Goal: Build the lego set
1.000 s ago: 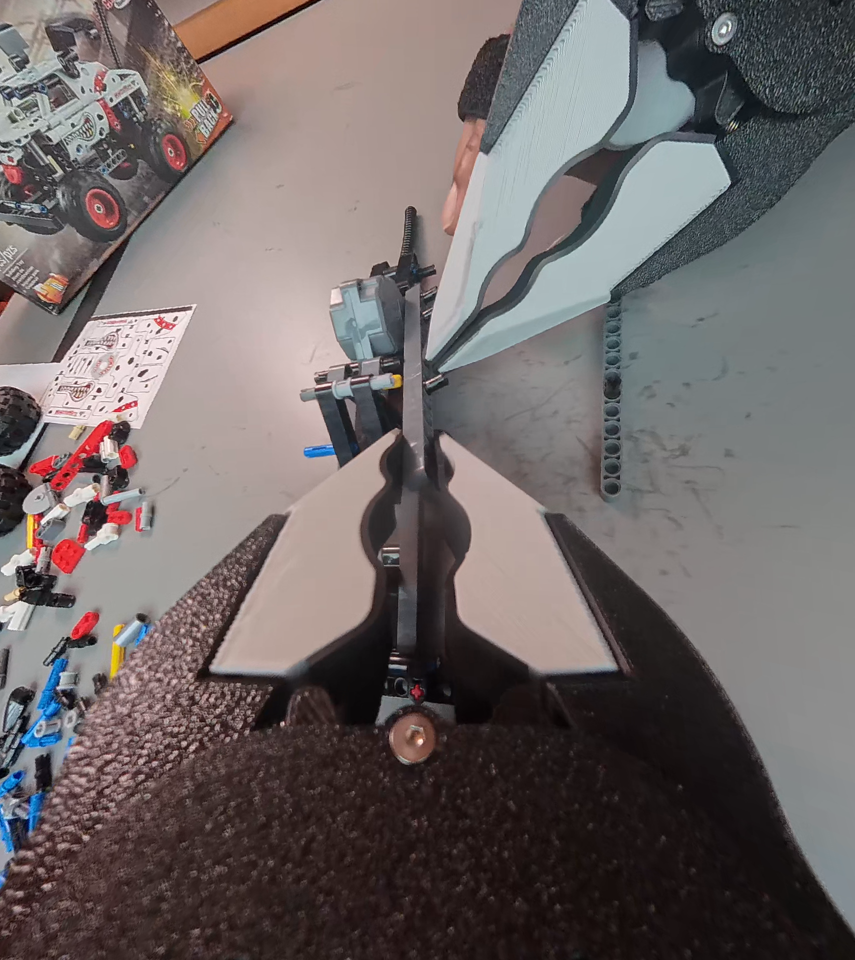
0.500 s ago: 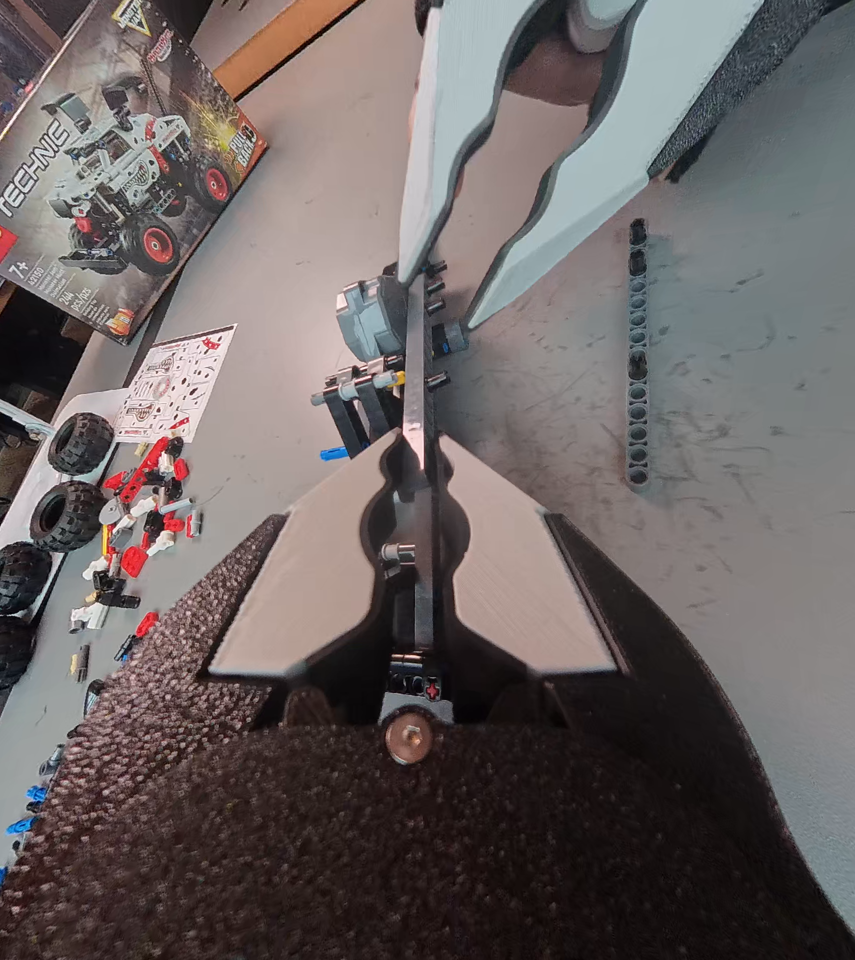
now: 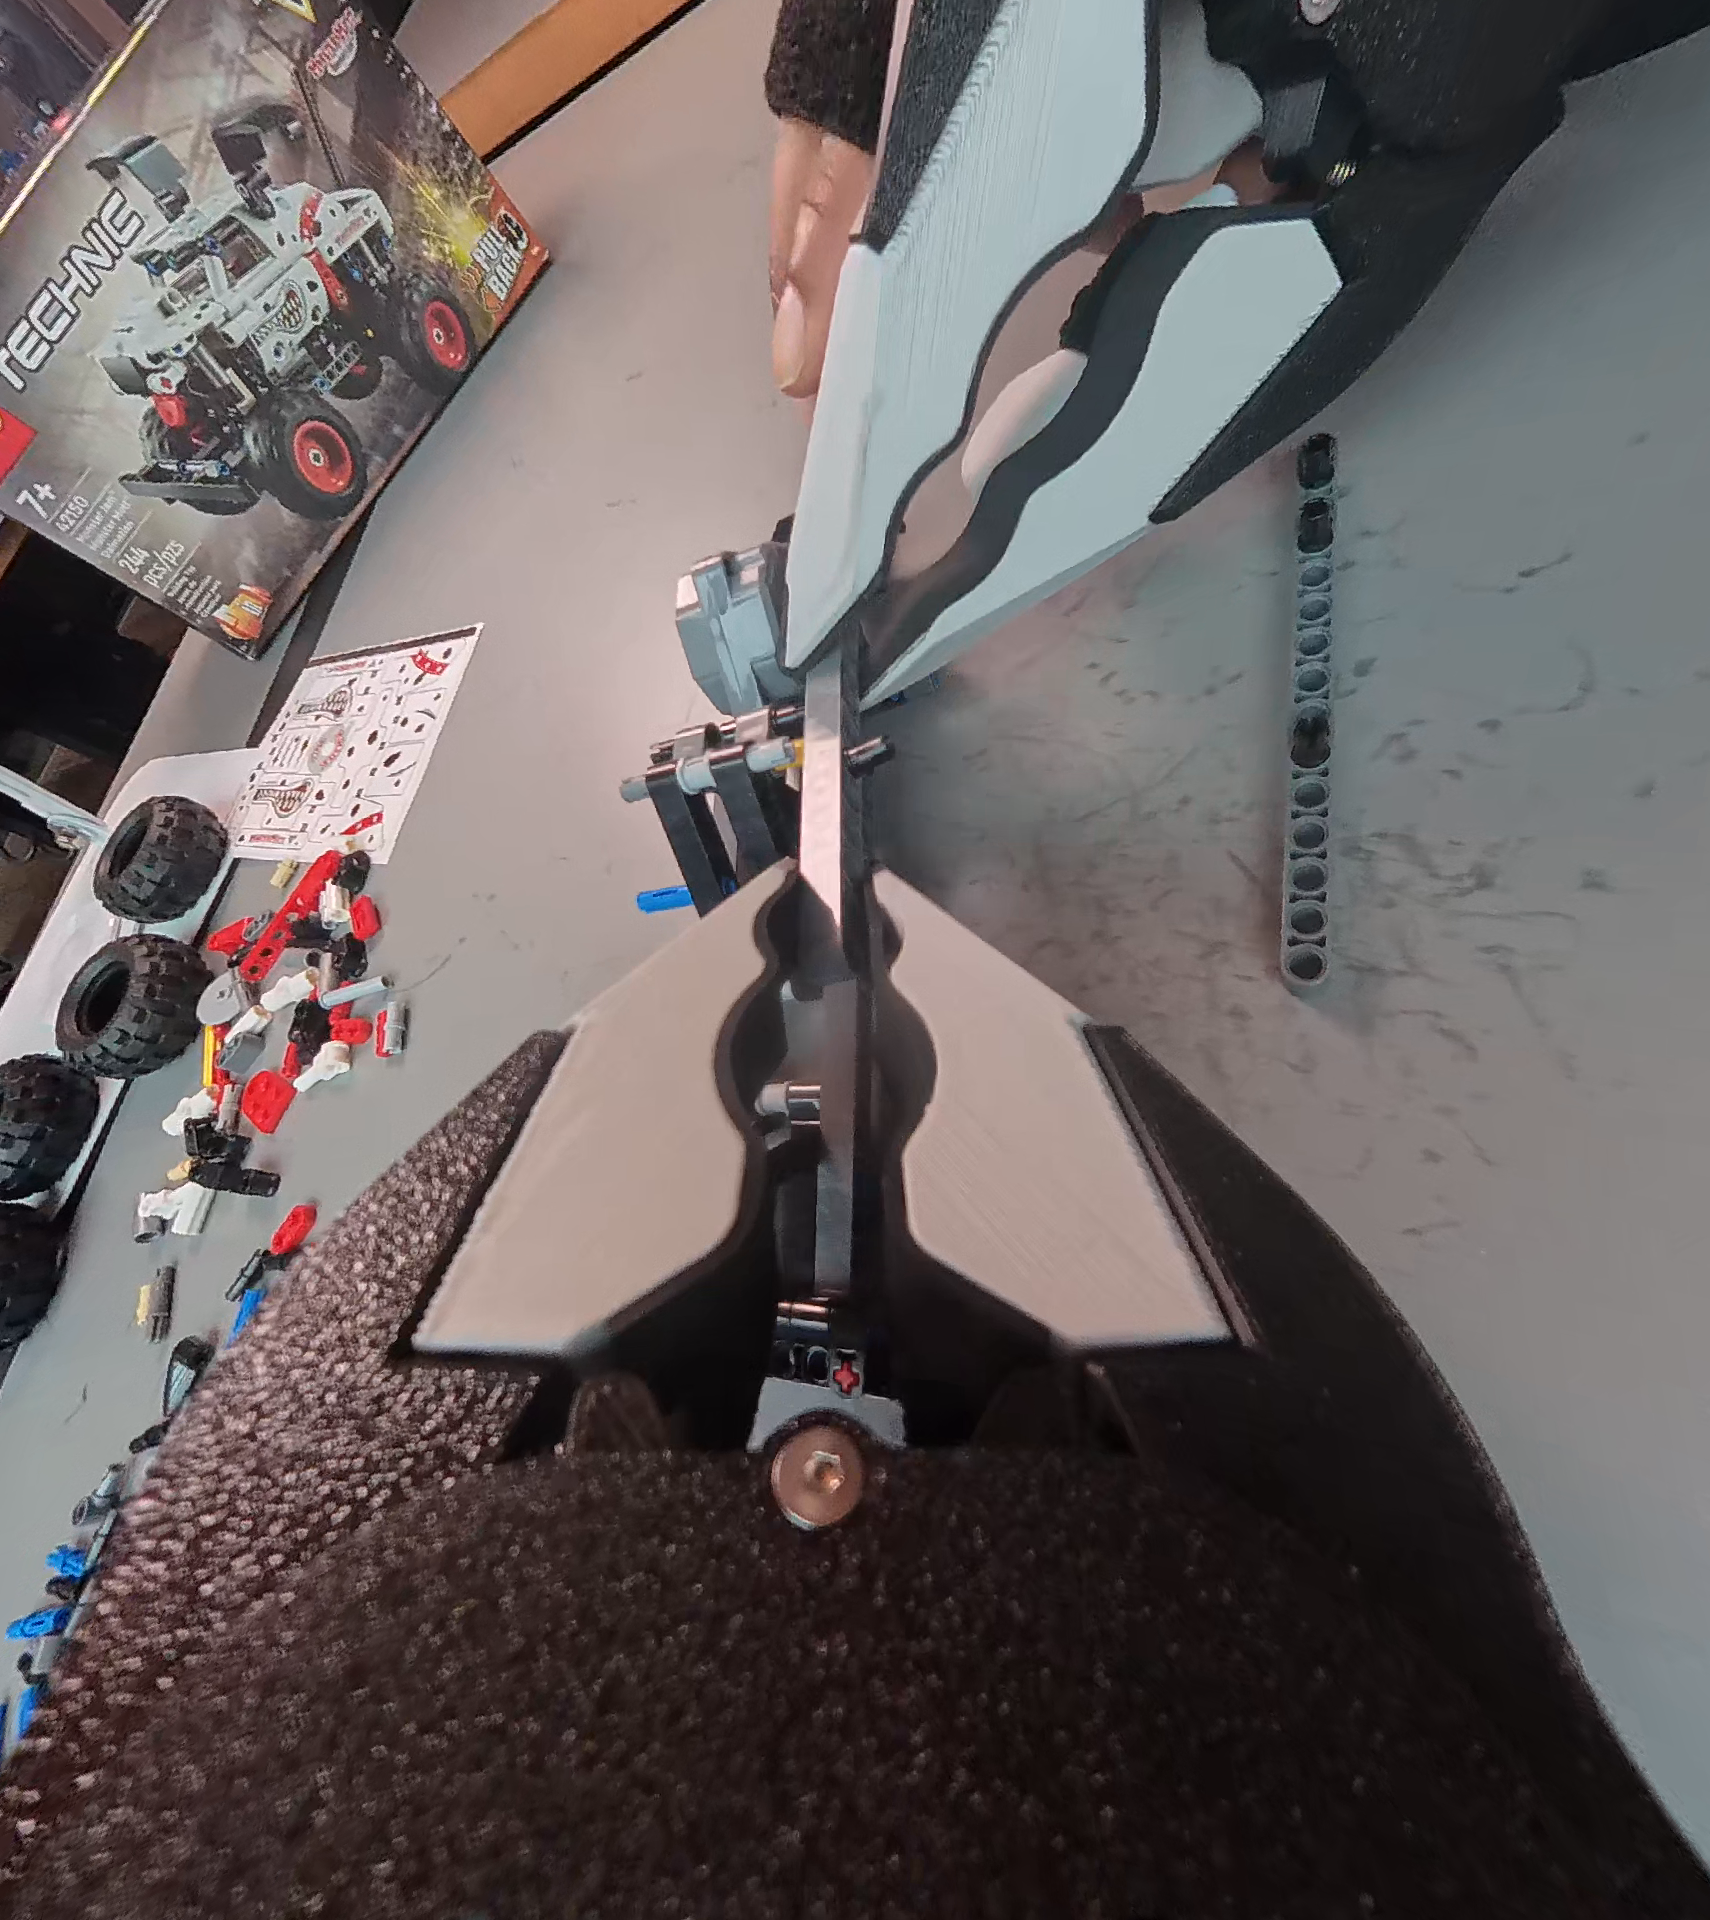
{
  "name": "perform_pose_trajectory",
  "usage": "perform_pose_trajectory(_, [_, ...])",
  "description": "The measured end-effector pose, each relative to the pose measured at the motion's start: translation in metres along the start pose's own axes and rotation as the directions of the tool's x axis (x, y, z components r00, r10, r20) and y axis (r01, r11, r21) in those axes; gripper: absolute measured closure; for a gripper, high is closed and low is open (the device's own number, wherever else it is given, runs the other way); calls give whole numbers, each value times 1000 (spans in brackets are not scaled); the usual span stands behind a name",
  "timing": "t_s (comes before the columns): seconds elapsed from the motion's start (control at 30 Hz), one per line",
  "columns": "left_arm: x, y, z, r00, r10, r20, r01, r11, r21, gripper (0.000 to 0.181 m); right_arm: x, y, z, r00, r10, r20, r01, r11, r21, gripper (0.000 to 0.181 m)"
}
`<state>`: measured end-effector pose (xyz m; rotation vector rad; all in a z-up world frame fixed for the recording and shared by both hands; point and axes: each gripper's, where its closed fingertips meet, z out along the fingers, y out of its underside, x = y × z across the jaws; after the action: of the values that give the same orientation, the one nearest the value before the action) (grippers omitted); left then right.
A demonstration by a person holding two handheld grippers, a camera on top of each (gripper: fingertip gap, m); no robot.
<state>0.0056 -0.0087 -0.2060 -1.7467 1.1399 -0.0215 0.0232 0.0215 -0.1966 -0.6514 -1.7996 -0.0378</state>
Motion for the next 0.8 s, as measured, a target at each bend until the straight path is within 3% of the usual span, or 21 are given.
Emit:
perform_pose_trajectory(0.03, [-1,0,0,1000,-8,2,8,1000,-6,170,1,0,0,1000,-3,-4,3,1000,-4,172])
perform_pose_trajectory(0.17, [1,-4,-2,999,-43,-21,43,999,0,152,3,3,0,999,-48,-24,47,998,-42,172])
perform_pose_trajectory(0.37, [-10,-14,-8,965,-240,-105,241,971,-7,125,3,4,1,997,-73,-31,71,995,-69,172])
perform_pose_trajectory(0.53, [-16,-15,6,922,-352,-162,338,935,-104,104,4,4,3,995,-90,-38,86,992,-89,172])
perform_pose_trajectory(0.7, [-18,-8,23,898,-392,-198,356,914,-194,94,5,4,4,995,-92,-37,87,990,-107,172])
perform_pose_trajectory(0.8, [-18,-5,29,897,-394,-202,350,910,-221,98,5,3,5,995,-94,-38,89,989,-115,172])
